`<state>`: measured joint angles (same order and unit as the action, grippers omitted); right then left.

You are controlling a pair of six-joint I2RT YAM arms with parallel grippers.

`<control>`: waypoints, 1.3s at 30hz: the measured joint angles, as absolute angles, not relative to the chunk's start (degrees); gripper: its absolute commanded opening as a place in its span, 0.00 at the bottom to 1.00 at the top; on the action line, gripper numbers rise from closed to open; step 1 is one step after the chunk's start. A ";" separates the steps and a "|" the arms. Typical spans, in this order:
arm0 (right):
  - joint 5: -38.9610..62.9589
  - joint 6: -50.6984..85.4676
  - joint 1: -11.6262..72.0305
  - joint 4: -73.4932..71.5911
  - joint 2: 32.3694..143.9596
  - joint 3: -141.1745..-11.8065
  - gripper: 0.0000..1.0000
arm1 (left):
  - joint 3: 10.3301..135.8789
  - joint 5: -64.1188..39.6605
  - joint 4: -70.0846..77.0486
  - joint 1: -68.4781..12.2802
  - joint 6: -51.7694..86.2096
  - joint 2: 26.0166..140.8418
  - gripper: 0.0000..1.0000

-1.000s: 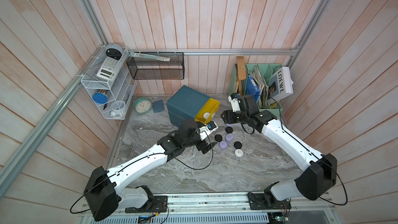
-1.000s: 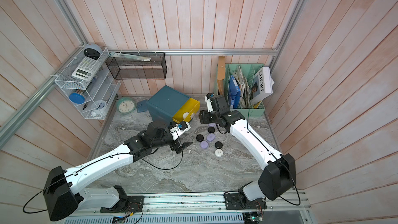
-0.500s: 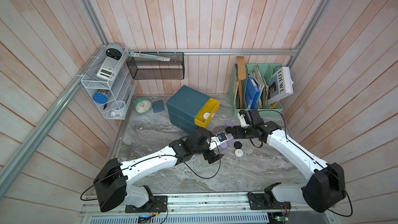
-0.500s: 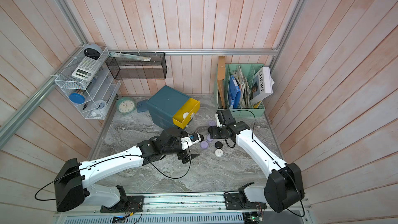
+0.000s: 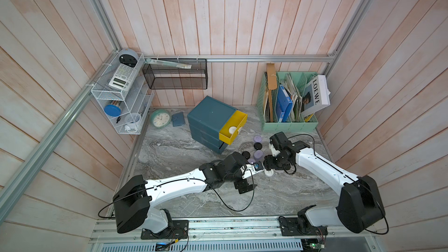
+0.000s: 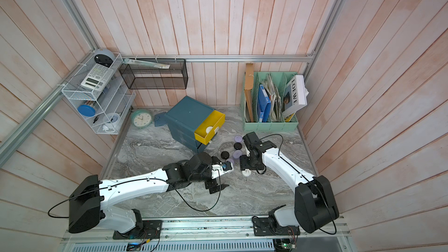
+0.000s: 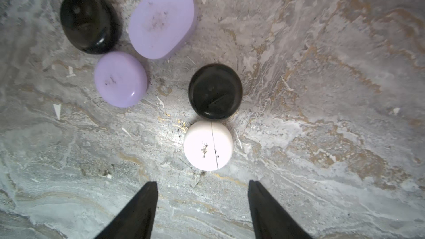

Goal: Put the bluetooth earphones in the drawer according to color
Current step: Pick up the Bluetooth earphone from the center of the board.

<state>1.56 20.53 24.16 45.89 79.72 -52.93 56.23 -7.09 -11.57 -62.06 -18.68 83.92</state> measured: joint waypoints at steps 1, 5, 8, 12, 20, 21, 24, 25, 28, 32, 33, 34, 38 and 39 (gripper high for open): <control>1.69 20.60 24.16 45.76 79.75 -52.18 0.69 | 56.23 -6.81 -11.60 -62.35 -18.72 84.25 1.00; 2.02 20.93 24.16 45.47 79.88 -50.59 0.69 | 56.23 -5.76 -11.62 -62.81 -18.92 85.34 1.00; 2.04 20.97 24.16 44.91 80.73 -50.57 0.69 | 56.23 -5.21 -11.53 -62.81 -18.87 85.89 1.00; 2.28 20.97 24.16 43.75 82.11 -50.35 0.69 | 56.23 -3.51 -11.29 -62.81 -18.81 86.83 1.00; 2.44 20.99 23.92 42.06 85.06 -50.35 0.68 | 56.23 -0.25 -11.11 -62.78 -18.83 88.73 1.00; 2.44 20.99 23.83 41.91 85.45 -50.35 0.68 | 56.23 -0.03 -11.11 -62.78 -18.81 88.77 1.00; 2.42 20.99 23.57 41.56 86.89 -50.35 0.68 | 56.36 0.25 -11.14 -62.76 -18.55 88.88 1.00; 2.42 20.99 23.53 41.43 87.42 -50.35 0.68 | 56.45 0.30 -11.14 -62.76 -18.44 88.88 1.00; 2.39 20.99 23.53 41.12 88.86 -50.37 0.68 | 56.53 0.64 -11.14 -62.76 -18.44 88.90 1.00; 2.35 20.99 23.53 40.51 90.13 -50.39 0.68 | 56.55 1.89 -11.14 -62.70 -18.81 88.90 1.00; 2.35 20.99 23.53 40.47 90.35 -50.41 0.67 | 56.55 2.13 -11.14 -62.63 -18.92 88.90 1.00; 2.37 20.99 23.53 40.45 90.61 -50.43 0.67 | 56.55 2.37 -11.14 -62.57 -19.00 88.90 1.00; 2.37 21.02 23.53 40.25 91.42 -50.46 0.66 | 56.55 3.25 -11.18 -62.41 -19.35 88.90 1.00; 2.37 21.08 23.53 40.23 91.57 -50.46 0.65 | 56.55 3.36 -11.18 -62.39 -19.38 88.90 1.00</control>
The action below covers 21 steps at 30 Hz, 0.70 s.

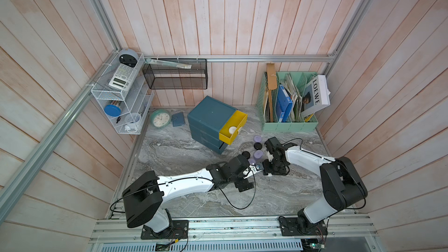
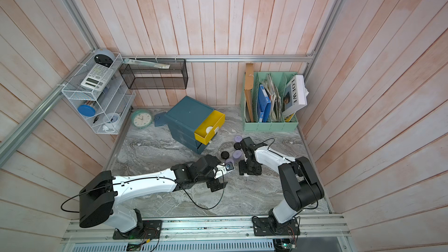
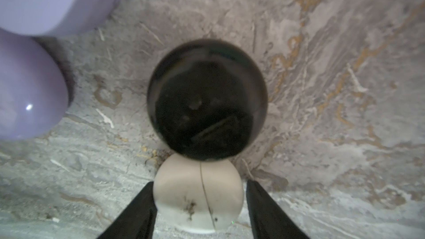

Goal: Put the bluetooth earphones in the drawer according to color
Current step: Pick up the Bluetooth earphone from the center of the board.

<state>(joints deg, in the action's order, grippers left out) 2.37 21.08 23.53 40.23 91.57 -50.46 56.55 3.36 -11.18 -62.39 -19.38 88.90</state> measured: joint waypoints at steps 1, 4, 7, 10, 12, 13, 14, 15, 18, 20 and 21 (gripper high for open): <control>2.37 21.23 23.53 40.23 91.61 -50.46 0.65 | 56.55 3.46 -11.20 -62.37 -19.49 88.90 1.00; 2.37 21.41 23.53 40.16 91.61 -50.46 0.65 | 56.55 3.51 -11.38 -62.30 -19.55 88.88 1.00; 2.35 21.43 23.53 40.12 91.61 -50.46 0.65 | 56.55 3.53 -11.66 -62.30 -19.55 88.88 1.00; 2.20 21.43 23.53 40.18 91.79 -50.61 0.66 | 56.55 3.53 -11.79 -62.30 -19.55 88.88 1.00; 2.17 21.43 23.53 40.25 91.83 -50.68 0.67 | 56.58 3.55 -11.88 -62.30 -19.64 88.88 1.00; 2.15 21.41 23.53 40.25 91.83 -50.68 0.67 | 56.58 3.62 -11.99 -62.30 -19.81 88.88 1.00; 2.15 21.41 23.53 40.25 91.83 -50.65 0.68 | 56.58 3.73 -12.08 -62.30 -19.94 88.90 1.00; 2.15 21.41 23.53 40.25 91.83 -50.68 0.68 | 56.58 3.77 -12.14 -62.26 -19.99 88.90 1.00; 2.22 21.41 23.53 40.16 91.83 -50.68 0.68 | 56.58 4.27 -12.29 -62.15 -20.18 88.88 1.00; 2.15 21.41 23.53 40.10 91.83 -50.68 0.68 | 56.58 4.58 -12.43 -61.98 -20.36 88.88 1.00; 2.11 21.39 23.53 40.03 91.83 -50.68 0.68 | 56.58 4.67 -12.49 -61.93 -20.38 88.90 1.00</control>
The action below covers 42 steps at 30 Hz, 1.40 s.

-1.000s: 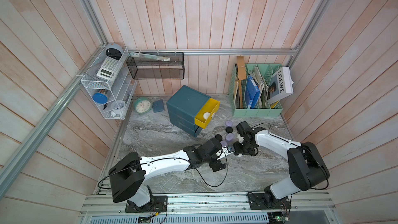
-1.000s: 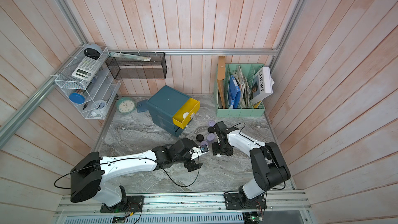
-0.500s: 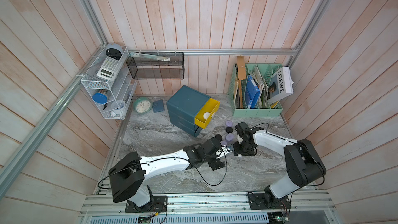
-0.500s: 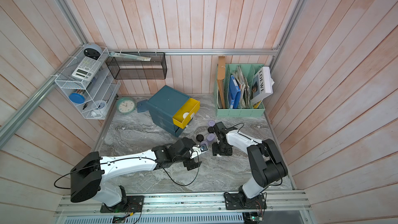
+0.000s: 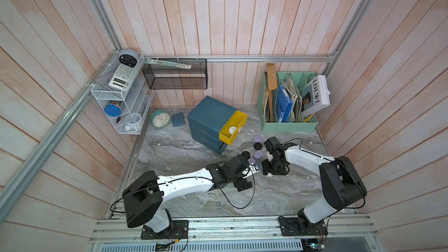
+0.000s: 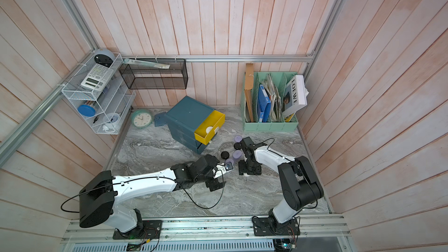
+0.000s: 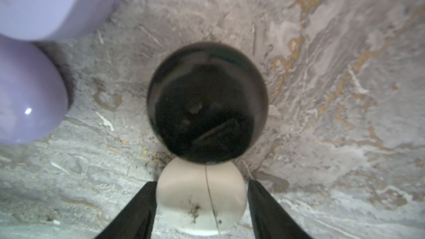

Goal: Put the bluetooth earphones in the drawer according to color
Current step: Pick up the Bluetooth earphone from the center of the board, then place the bluetooth earphone in the drawer.

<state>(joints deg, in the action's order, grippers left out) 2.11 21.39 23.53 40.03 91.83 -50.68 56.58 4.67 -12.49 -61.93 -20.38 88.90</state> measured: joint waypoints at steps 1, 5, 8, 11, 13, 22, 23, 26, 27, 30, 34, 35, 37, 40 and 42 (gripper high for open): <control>1.96 21.39 23.53 39.88 91.83 -50.68 0.66 | 56.58 4.78 -12.53 -61.91 -20.38 88.88 1.00; 1.37 21.47 23.53 39.48 91.88 -50.65 0.60 | 56.90 4.82 -12.86 -61.82 -20.38 88.88 1.00; 1.13 21.43 23.51 38.72 91.88 -50.61 0.58 | 56.99 4.91 -12.86 -61.82 -20.38 88.88 1.00; 1.15 21.61 23.51 38.13 91.44 -50.37 0.52 | 56.99 4.97 -12.91 -61.78 -20.38 88.88 1.00; 1.13 21.61 23.51 37.76 90.94 -50.28 0.49 | 57.06 4.97 -13.15 -61.76 -20.38 88.88 1.00; -0.19 21.63 23.51 37.19 81.91 -50.26 0.02 | 58.59 4.08 -14.11 -58.54 -18.79 87.74 1.00; -0.40 21.61 23.51 37.10 80.34 -50.26 0.00 | 58.87 3.86 -14.11 -57.98 -18.33 87.33 1.00; -0.97 21.61 23.51 36.95 76.62 -50.76 0.00 | 59.09 3.07 -13.96 -55.29 -17.06 85.30 1.00; -1.06 21.61 23.51 36.84 75.88 -51.16 0.00 | 59.09 2.81 -13.82 -54.39 -16.62 84.44 1.00; -1.04 21.61 23.51 36.67 74.76 -53.60 0.00 | 59.11 1.58 -13.17 -51.42 -15.33 81.82 1.00; -0.91 21.61 23.51 35.64 74.72 -59.37 0.00 | 59.20 -0.30 -12.36 -47.64 -13.87 79.11 1.00; -0.71 21.61 23.51 35.03 74.72 -60.88 0.00 | 59.20 -0.73 -12.36 -46.83 -13.69 78.56 1.00; -0.23 21.61 23.53 33.47 74.72 -63.26 0.00 | 59.20 -1.32 -12.36 -45.60 -13.39 77.76 1.00; 0.73 21.54 23.73 30.41 74.83 -65.73 0.00 | 59.20 -1.50 -12.23 -43.97 -13.26 76.66 1.00; 1.19 21.39 24.34 29.21 75.50 -67.70 0.00 | 59.20 -1.50 -12.14 -42.94 -13.23 75.90 1.00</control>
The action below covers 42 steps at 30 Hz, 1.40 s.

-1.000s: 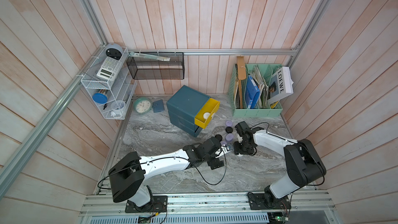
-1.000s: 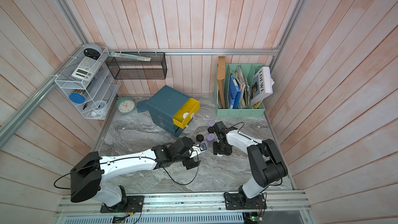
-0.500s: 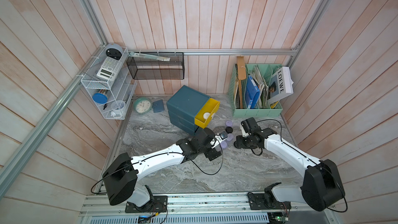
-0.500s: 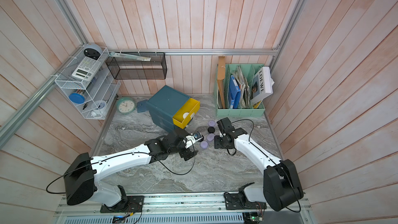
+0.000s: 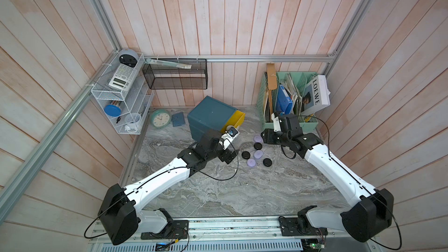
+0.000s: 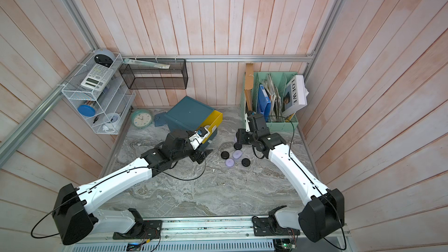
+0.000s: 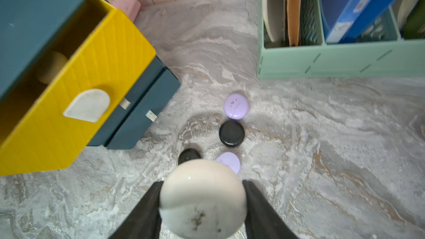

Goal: Put the bluetooth earphones in the drawer according to color
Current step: Place the bluetooth earphone in the drawer.

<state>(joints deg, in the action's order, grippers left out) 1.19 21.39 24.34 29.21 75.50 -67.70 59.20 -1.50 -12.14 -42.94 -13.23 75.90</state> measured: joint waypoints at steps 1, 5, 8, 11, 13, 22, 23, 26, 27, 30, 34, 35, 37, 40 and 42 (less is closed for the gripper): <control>1.43 21.32 24.86 28.60 76.14 -68.97 0.00 | 59.20 -1.50 -12.10 -42.41 -13.23 75.50 1.00; 2.48 20.71 27.18 26.59 79.11 -74.00 0.00 | 59.20 -1.54 -11.84 -40.49 -12.78 73.76 1.00; 3.42 20.47 28.45 25.28 81.06 -76.42 0.00 | 59.18 -1.78 -11.29 -39.09 -12.45 72.16 1.00; 4.86 20.08 29.30 24.71 83.35 -78.72 0.00 | 59.13 -2.07 -10.48 -37.56 -12.38 70.39 1.00; 5.52 19.81 29.85 24.38 85.12 -80.40 0.00 | 59.13 -2.17 -10.13 -36.60 -12.38 69.60 1.00; 9.32 18.81 32.97 23.33 92.90 -87.85 0.00 | 59.13 -1.83 -9.58 -33.52 -12.36 68.99 1.00; 9.80 18.81 33.17 23.09 93.56 -88.36 0.00 | 59.13 -1.67 -9.58 -33.36 -12.36 68.99 1.00; 11.44 18.83 33.50 22.68 95.55 -90.02 0.00 | 59.13 -1.39 -9.61 -33.06 -12.36 68.99 1.00; 11.97 18.81 33.52 22.59 96.16 -90.50 0.00 | 59.13 -1.26 -9.58 -32.99 -12.36 68.99 1.00; 13.32 18.83 33.63 22.28 97.82 -91.31 0.01 | 59.13 -0.99 -9.61 -32.97 -12.36 68.99 1.00; 14.46 18.83 33.76 22.31 99.13 -91.35 0.13 | 59.13 -0.67 -9.61 -32.75 -12.38 68.99 1.00; 14.61 18.83 33.80 22.31 99.35 -91.35 0.18 | 59.13 -0.58 -9.58 -32.64 -12.36 68.99 1.00; 14.92 18.83 33.85 22.31 99.59 -91.35 0.22 | 59.13 -0.45 -9.58 -32.42 -12.36 68.99 1.00; 15.14 18.83 33.87 22.26 99.66 -91.35 0.27 | 59.13 -0.08 -9.58 -32.23 -12.36 68.99 1.00; 15.33 18.83 33.87 22.28 99.83 -91.59 0.30 | 59.13 0.08 -9.58 -32.12 -12.36 68.99 1.00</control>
<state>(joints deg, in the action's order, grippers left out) 15.33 18.83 33.87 22.28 99.83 -91.59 59.13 0.08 -9.58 -32.12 -12.36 68.99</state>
